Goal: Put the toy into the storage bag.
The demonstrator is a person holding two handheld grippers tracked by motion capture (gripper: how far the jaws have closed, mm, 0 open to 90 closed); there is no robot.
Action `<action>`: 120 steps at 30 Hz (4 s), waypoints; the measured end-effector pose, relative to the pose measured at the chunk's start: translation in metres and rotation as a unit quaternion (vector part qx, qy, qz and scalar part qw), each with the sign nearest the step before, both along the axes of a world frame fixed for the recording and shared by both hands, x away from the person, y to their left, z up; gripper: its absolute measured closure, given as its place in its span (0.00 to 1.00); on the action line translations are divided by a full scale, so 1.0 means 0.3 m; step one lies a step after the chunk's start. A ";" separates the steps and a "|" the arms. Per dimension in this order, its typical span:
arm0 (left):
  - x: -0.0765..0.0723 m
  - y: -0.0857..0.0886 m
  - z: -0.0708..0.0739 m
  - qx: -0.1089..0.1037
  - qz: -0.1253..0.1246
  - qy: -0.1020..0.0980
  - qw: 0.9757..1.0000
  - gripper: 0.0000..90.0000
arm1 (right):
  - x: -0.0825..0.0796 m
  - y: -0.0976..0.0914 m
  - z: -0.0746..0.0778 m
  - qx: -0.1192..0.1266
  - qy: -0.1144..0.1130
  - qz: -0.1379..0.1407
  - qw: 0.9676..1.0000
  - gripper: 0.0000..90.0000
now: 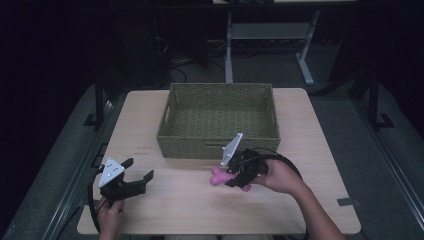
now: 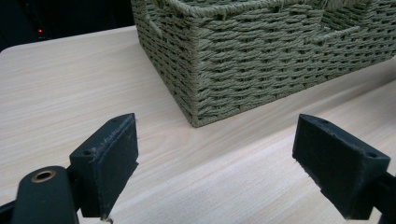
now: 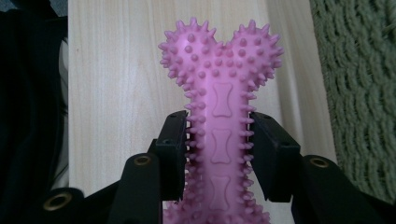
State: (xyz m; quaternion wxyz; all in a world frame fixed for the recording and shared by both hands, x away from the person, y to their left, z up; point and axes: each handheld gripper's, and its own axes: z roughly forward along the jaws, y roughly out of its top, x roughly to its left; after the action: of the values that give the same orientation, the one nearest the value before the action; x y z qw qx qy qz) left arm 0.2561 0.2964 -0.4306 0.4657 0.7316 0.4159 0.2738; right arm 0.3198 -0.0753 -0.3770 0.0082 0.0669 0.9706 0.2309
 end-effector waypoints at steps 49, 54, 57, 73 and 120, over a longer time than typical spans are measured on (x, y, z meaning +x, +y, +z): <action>0.001 -0.006 0.000 0.004 -0.003 -0.001 1.000 0.15 | 0.312 -0.084 0.272 0.032 0.013 -0.045 0.998 0.65; 0.000 -0.003 0.000 0.001 -0.001 -0.001 1.000 0.15 | 0.355 -0.084 0.277 0.038 0.020 -0.051 0.998 0.65; 0.001 -0.004 0.000 0.003 -0.001 -0.001 1.000 0.15 | 0.371 -0.081 0.275 0.032 0.021 -0.055 0.998 0.65; 0.001 -0.006 0.001 0.004 -0.004 -0.002 1.000 0.15 | 0.492 -0.085 0.247 0.021 0.036 -0.082 0.996 0.64; 0.000 -0.006 0.003 0.004 -0.005 -0.004 1.000 0.15 | 0.564 -0.085 0.065 -0.020 0.074 -0.109 0.991 0.64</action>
State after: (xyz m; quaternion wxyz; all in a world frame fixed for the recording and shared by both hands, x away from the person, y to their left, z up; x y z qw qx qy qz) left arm 0.2562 0.2947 -0.4298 0.4660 0.7341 0.4094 0.2763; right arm 0.4891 -0.1008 -0.3574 -0.0374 0.1891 0.9599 0.2036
